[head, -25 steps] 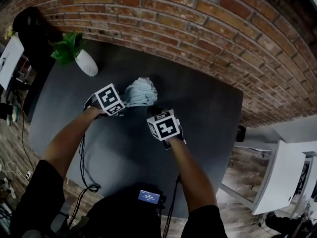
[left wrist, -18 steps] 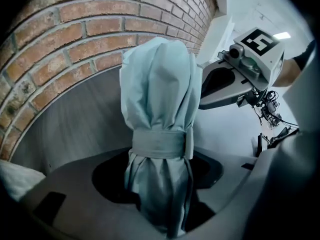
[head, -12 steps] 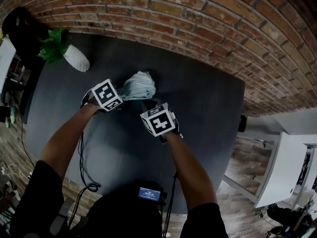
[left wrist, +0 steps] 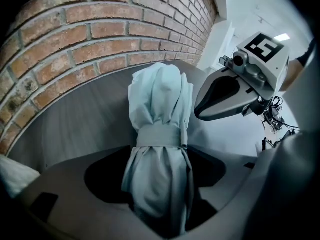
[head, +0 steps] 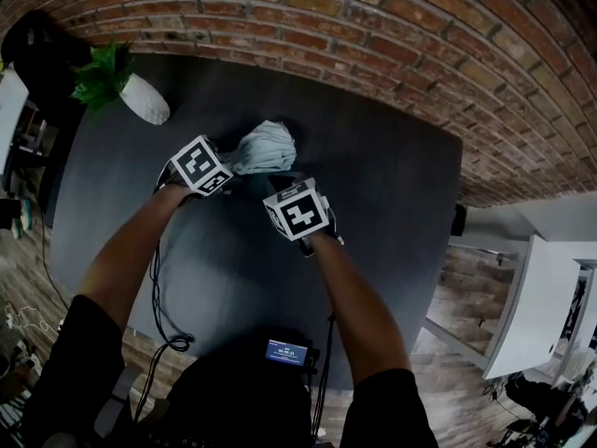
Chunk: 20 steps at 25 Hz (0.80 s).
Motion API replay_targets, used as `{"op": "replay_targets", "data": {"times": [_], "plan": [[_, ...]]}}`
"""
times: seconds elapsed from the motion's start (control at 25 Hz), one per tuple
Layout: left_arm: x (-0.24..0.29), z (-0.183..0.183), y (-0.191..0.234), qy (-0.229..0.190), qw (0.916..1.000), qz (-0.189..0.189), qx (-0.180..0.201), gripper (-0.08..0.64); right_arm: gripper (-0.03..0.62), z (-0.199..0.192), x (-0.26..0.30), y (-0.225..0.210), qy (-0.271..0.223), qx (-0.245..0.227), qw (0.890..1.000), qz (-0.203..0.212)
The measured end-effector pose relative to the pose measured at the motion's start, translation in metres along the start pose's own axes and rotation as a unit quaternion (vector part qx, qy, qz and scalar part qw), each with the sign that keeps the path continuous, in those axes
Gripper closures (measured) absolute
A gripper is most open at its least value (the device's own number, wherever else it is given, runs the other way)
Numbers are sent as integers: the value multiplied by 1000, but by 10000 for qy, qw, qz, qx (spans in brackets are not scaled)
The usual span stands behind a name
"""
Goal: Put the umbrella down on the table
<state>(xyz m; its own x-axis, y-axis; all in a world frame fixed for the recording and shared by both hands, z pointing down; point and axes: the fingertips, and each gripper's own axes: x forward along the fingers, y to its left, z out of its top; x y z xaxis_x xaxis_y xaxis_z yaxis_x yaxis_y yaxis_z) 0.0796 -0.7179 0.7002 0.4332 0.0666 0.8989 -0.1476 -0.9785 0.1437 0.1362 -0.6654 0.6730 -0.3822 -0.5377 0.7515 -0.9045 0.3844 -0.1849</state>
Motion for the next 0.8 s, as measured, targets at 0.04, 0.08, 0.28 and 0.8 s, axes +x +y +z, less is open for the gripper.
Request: {"op": "replay_targets", "data": {"times": [0.04,0.08,0.28,0.8], "plan": [[-3,1,-1,-51,10000,-10,-41,242,583,1,-1,0,1,7,10000,-13],[-6,1,-1,-111,9999,-14,-82,242,583,1,-1,1,-1,5,10000,-25],[-32,4,-1,-454,9986,81,-243,242,583,2,-9,6,35,-53,9999,-102],[-130,-10,-45,-1656,9833,-31,-760,367,583,8,-50,60,116,-271,9994,-176]]}}
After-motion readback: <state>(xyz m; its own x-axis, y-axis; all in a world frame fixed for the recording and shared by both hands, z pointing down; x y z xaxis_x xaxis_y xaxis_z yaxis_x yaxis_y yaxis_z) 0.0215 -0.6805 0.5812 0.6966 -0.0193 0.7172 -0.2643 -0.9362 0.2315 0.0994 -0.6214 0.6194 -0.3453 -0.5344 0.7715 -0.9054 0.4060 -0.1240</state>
